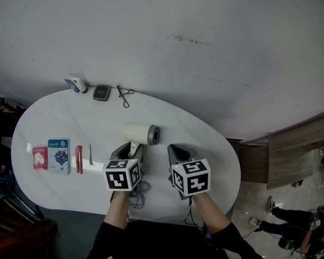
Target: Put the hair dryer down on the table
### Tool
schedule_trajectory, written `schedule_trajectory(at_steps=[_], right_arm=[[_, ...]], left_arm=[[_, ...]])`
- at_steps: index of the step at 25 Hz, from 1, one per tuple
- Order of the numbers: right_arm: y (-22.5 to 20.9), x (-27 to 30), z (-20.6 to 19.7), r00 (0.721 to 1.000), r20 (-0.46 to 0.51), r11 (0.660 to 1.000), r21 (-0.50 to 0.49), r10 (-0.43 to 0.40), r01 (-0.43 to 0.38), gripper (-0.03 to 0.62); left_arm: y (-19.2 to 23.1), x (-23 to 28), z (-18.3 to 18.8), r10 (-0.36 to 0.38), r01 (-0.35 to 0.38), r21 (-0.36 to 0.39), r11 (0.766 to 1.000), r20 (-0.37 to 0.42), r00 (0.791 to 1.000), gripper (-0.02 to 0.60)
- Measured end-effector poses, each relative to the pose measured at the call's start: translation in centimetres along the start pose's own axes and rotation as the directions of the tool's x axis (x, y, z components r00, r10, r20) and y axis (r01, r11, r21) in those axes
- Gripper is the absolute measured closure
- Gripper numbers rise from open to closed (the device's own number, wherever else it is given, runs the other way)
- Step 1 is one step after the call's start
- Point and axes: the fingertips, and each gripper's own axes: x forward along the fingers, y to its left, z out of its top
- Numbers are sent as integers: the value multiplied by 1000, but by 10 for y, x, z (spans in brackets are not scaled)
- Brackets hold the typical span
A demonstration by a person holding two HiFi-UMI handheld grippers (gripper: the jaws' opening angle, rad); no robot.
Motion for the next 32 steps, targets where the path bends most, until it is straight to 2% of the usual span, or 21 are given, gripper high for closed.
schedule_trajectory(at_steps=[8, 14, 32], right_arm=[[-4, 7, -3, 1000, -21, 1000, -1, 3, -3, 592], [-6, 8, -7, 999, -34, 1000, 8, 0, 1, 592], [-9, 7, -10, 999, -42, 1000, 16, -23, 24, 592]], left_arm=[[3, 8, -1, 35, -35, 7, 999, -32, 999, 411], [3, 13, -1, 80, -78, 68, 995, -40, 996, 410], [-3, 20, -6, 135, -124, 175, 977, -55, 989, 410]])
